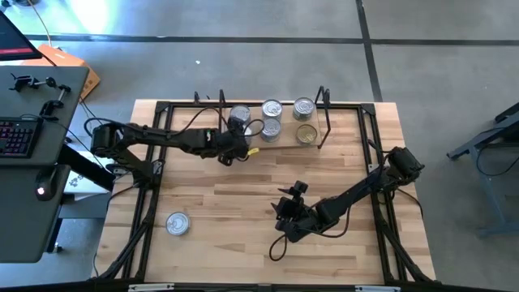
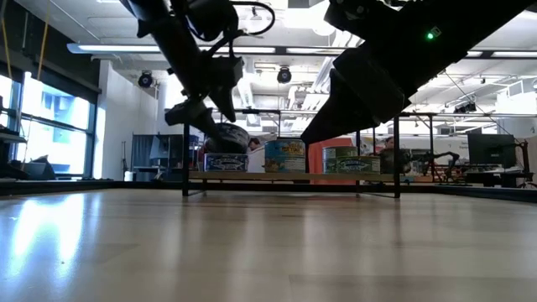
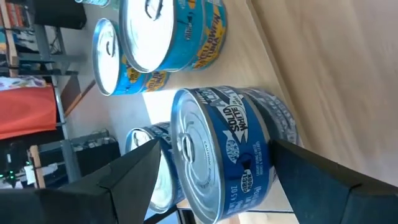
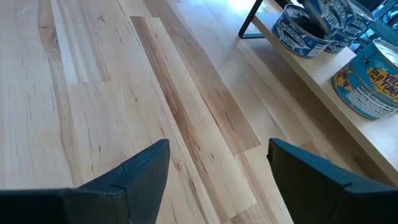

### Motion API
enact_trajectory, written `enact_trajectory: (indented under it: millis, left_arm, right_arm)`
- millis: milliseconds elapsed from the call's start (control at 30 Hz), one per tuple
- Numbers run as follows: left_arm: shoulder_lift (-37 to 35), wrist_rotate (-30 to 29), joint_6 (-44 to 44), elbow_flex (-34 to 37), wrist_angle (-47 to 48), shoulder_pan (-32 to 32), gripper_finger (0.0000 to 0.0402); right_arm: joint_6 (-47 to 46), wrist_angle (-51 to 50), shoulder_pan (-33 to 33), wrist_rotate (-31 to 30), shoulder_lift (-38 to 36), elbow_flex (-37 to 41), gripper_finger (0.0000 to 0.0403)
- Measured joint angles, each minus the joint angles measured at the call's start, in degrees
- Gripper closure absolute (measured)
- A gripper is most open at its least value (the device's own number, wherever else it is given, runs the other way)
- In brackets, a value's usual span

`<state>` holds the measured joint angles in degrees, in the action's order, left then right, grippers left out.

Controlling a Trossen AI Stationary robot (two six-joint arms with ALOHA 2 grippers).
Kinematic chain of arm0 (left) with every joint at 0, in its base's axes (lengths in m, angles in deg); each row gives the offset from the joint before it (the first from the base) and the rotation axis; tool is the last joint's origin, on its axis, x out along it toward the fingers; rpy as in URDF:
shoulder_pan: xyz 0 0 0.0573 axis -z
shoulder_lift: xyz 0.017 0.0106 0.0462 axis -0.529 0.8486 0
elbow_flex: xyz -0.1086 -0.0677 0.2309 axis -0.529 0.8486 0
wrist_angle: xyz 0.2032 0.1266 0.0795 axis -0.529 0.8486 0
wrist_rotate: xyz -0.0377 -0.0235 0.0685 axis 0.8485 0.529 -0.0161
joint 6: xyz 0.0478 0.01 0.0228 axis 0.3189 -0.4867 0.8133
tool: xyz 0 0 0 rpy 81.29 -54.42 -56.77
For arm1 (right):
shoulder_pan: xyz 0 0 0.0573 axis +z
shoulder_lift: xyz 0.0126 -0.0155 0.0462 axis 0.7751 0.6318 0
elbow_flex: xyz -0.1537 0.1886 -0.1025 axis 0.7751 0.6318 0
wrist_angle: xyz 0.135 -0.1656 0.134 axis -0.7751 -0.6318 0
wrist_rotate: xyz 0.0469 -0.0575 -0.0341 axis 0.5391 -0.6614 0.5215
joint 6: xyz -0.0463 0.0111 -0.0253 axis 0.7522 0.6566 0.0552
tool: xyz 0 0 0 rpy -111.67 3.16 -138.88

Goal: Stack canned seafood by type on shelf
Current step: Stack the blue tuna can on top of the blue tuna can on the shelf, then stack the light green tuna can on top of the light green tuna can on the shelf

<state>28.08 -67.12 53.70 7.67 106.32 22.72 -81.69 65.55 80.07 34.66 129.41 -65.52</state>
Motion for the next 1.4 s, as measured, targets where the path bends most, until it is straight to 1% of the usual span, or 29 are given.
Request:
enact_trajectory:
  millis: [133, 300, 433, 533, 633, 733, 867, 933, 1000, 1100, 1167, 1267, 1333, 1400]
  left_arm:
    - [-0.07, 0.76, -0.04, -0.31, 0.81, -0.98, 0.0102]
    - [-0.07, 3.57, -2.07, -0.31, 1.42, -1.69, 0.0102]
    - [-0.07, 3.67, -3.44, -0.32, 1.48, -1.55, 0.0102]
    - [-0.17, 1.94, -5.73, -0.31, 1.48, -0.8, 0.0103]
    - [-1.72, -0.2, -7.85, -0.36, 1.56, 1.07, 0.0103]
    - [-4.36, -0.94, -13.79, -1.87, 3.07, 4.83, 0.0103]
    - [-9.32, -0.89, -27.31, -2.32, 8.86, 12.13, 0.0104]
    - [-11.6, -0.72, -35.49, -2.11, 14.33, 17.06, 0.011]
    - [-13.55, -0.66, -44.99, -1.3, 20.05, 23.07, 0.0119]
    - [-15.35, 0.43, -61.06, 0.69, 28.09, 33.41, 0.0137]
    - [-15.61, 3.48, -72.93, 1.66, 33.5, 40.55, 0.015]
    - [-15.14, 10.15, -93.81, 2.48, 39.65, 50.5, 0.017]
    - [-14.83, 16.05, -107.83, 3.93, 41.5, 56.1, 0.0183]
    - [-14.44, 20.25, -119.31, 6.25, 40.74, 60.93, 0.0195]
  right_arm:
    - [0.0, 0.02, 0.0, 0.0, 0.0, 0.0, 0.0139]
    - [0.0, 0.0, 0.0, 0.0, 0.0, 0.0, 0.0139]
    - [0.0, 0.0, 0.0, -0.02, 0.0, 0.0, 0.0139]
    - [0.0, 0.02, 0.0, 0.0, 0.0, 0.0, 0.0139]
    - [0.0, 0.02, 0.0, -0.01, 0.0, 0.0, 0.0139]
    - [0.04, 0.95, 0.0, -0.45, 0.02, 0.02, 0.0139]
    - [0.0, 2.41, 0.39, -2.8, 0.12, 0.22, 0.0139]
    - [0.42, 6.92, 0.42, -2.78, 0.2, 2.07, 0.0139]
    - [1.6, 14.03, 0.42, -0.63, 0.23, 5.09, 0.0139]
    - [4.49, 27.44, -0.06, 5.25, 0.26, 10.32, 0.0139]
    - [6.56, 35.36, -0.38, 7.67, 0.26, 13.06, 0.0139]
    - [10.05, 44.12, -0.39, 8.34, 0.27, 15.6, 0.0139]
    - [13.22, 48.16, -0.39, 8.46, 0.26, 16.22, 0.0139]
    - [16.77, 50.94, -0.34, 8.46, 0.26, 16.07, 0.0139]
